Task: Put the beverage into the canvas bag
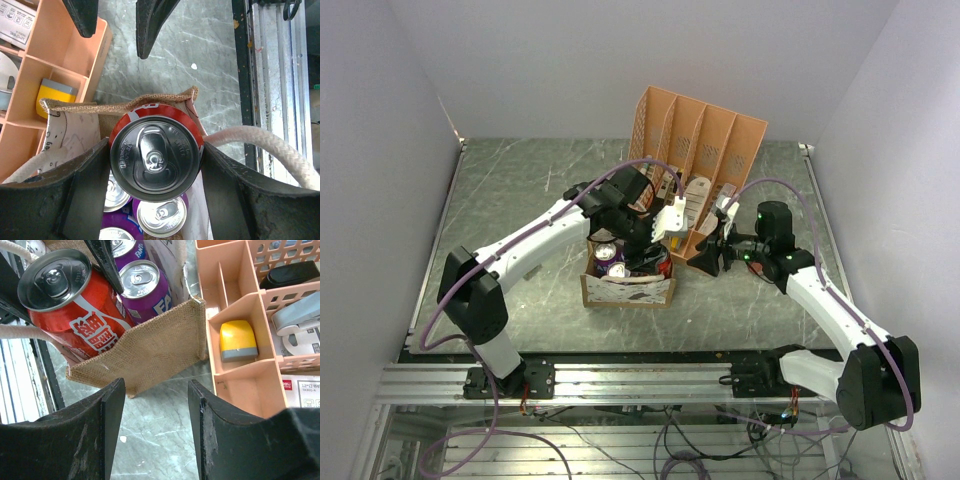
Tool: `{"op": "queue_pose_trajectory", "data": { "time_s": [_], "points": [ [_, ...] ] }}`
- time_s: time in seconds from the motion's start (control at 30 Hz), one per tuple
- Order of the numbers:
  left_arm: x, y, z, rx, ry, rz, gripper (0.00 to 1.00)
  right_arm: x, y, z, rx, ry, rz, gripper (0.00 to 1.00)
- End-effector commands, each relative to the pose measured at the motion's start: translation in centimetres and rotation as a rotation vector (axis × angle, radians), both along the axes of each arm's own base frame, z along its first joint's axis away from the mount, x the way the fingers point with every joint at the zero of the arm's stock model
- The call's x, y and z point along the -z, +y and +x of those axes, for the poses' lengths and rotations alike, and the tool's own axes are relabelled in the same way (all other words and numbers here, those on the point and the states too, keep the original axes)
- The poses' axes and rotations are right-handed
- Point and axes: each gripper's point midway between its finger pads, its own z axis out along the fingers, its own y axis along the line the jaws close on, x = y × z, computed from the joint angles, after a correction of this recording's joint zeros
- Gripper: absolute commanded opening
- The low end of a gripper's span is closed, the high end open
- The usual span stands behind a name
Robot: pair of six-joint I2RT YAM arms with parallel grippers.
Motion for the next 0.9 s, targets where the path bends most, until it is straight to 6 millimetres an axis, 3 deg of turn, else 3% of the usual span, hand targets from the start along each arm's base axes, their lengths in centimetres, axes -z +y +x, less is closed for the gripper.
{"op": "queue_pose_trajectory", "data": {
  "time_s": [0.0,0.47,0.87],
  "points": [
    [-1.4,-2.1,-0.9,0.108,-0.030,-0.112,0.07,-0.2,-0.2,0.3,-0.003,-0.047,0.000,0.53],
    [4.1,-1.1,-0.2,0.157,-0.090,0.045,0.07,-0.1,-0.6,0.3,-0.002,-0.069,-0.015,0.55],
    [6.4,-1.0,-0.1,0.165,-0.101,0.091,0.13,-0.2,-0.5,-0.1,-0.014,-0.077,-0.013,0.57]
  ]
}}
